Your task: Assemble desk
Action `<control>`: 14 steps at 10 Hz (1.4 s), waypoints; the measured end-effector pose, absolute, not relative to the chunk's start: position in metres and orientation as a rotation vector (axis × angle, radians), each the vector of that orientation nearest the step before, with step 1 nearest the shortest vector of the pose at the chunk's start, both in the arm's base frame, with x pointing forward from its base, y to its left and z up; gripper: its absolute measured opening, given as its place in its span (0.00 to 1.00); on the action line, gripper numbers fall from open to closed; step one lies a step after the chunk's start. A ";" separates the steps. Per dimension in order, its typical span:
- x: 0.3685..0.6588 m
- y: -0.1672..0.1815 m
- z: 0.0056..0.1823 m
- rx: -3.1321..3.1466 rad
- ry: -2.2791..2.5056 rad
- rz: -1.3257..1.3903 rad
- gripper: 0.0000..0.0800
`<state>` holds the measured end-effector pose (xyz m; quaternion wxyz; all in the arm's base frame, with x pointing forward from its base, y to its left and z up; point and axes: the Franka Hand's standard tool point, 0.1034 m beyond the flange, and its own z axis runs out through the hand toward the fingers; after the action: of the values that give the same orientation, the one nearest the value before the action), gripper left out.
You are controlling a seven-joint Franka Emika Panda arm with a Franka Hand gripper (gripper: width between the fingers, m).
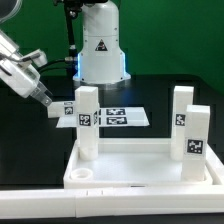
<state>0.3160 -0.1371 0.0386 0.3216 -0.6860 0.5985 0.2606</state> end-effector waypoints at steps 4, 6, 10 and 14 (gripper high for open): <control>0.288 -0.149 0.018 -1.648 1.598 0.795 0.81; 0.292 -0.142 0.012 -1.678 1.589 0.807 0.81; 0.296 -0.120 0.005 -1.707 1.582 0.846 0.81; 0.296 -0.122 0.005 -1.707 1.582 0.844 0.48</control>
Offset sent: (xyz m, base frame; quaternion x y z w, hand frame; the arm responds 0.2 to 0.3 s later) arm -0.0141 -0.0014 -0.0266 0.0219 -0.0270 0.0084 0.9994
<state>0.2963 -0.1216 0.0051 0.3268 -0.6516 0.6039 0.3223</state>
